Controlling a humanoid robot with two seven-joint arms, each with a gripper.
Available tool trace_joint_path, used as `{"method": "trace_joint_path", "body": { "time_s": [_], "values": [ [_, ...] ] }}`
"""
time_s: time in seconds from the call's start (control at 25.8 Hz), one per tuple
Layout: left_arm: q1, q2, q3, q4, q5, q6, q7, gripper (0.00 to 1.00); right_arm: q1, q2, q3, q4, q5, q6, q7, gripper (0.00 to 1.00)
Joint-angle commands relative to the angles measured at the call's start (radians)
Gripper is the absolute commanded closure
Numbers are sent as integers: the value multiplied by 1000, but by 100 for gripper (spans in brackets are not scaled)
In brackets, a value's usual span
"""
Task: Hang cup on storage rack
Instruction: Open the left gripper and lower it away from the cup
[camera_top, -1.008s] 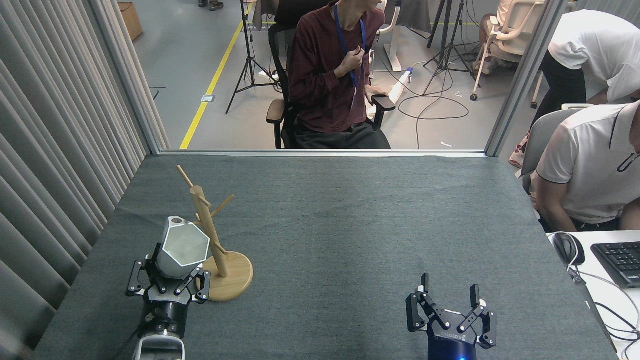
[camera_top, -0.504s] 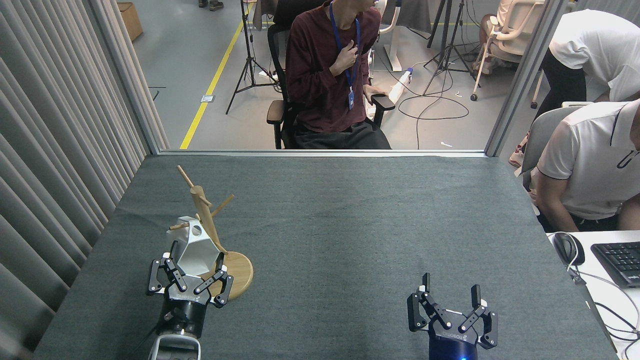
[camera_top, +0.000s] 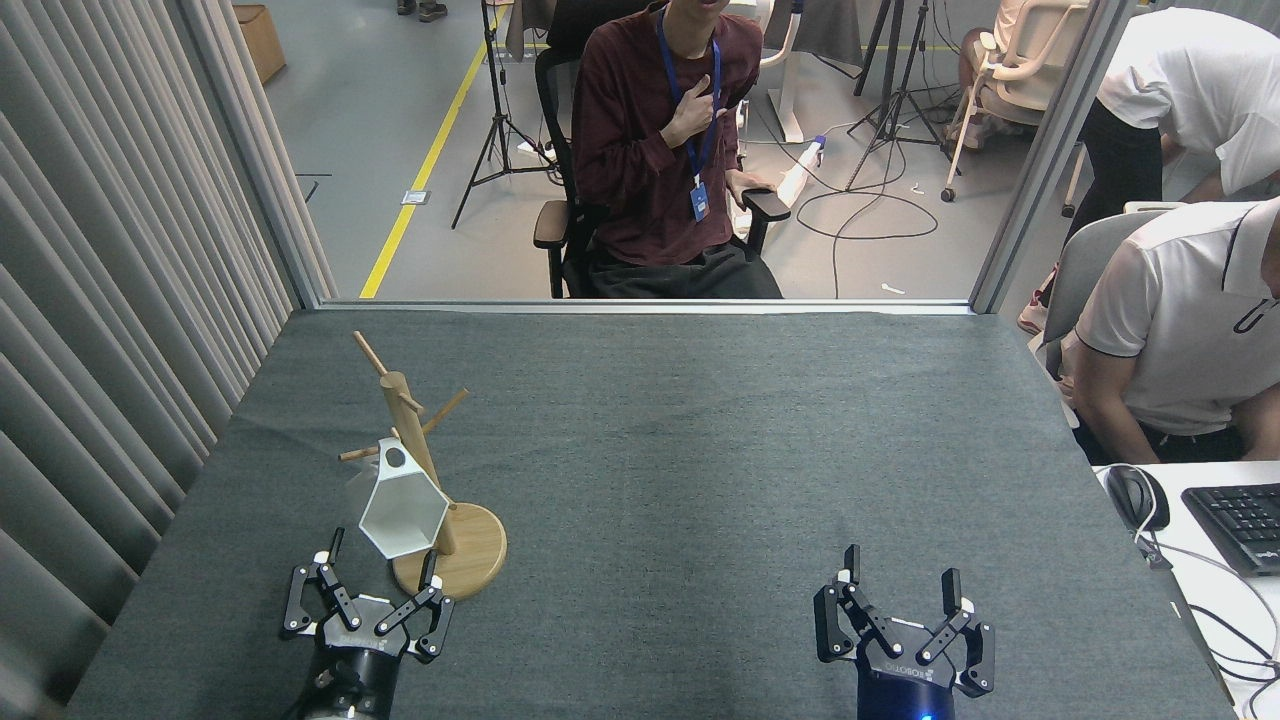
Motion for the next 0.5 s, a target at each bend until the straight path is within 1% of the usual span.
{"method": "trace_joint_path", "body": {
  "time_s": [0.0, 0.04, 0.08, 0.12, 0.19, 0.27, 0.31, 0.39, 0.47],
  "values": [
    [36, 1, 24, -45, 26, -12, 1, 1, -5, 0, 1, 0, 0, -1, 0, 2],
    [56, 1, 30, -71, 59, -28, 1, 1, -6, 0, 1, 0, 0, -2, 2, 2],
    [73, 1, 30, -105, 121, -73, 1, 1, -8, 0, 1, 0, 0, -1, 2, 2],
    [95, 3, 33, -148, 210, -140, 0, 1, -6, 0, 3, -2, 0, -2, 2, 2],
    [142, 7, 36, -222, 430, -285, -17, 1, 9, -3, 6, -11, 1, -32, 2, 2],
    [178, 24, 36, -265, 595, -358, -79, 1, 28, -17, 6, -25, 3, -90, 2, 2],
    [191, 29, 36, -294, 653, -367, -123, 1, 38, -24, 6, -37, 3, -110, 2, 2],
    [208, 32, 35, -318, 713, -378, -172, 1, 74, -29, 6, -46, 5, -124, 2, 2],
    [222, 27, 35, -326, 716, -378, -175, 1, 109, -34, 6, -57, 6, -139, 0, 2]
  ]
}}
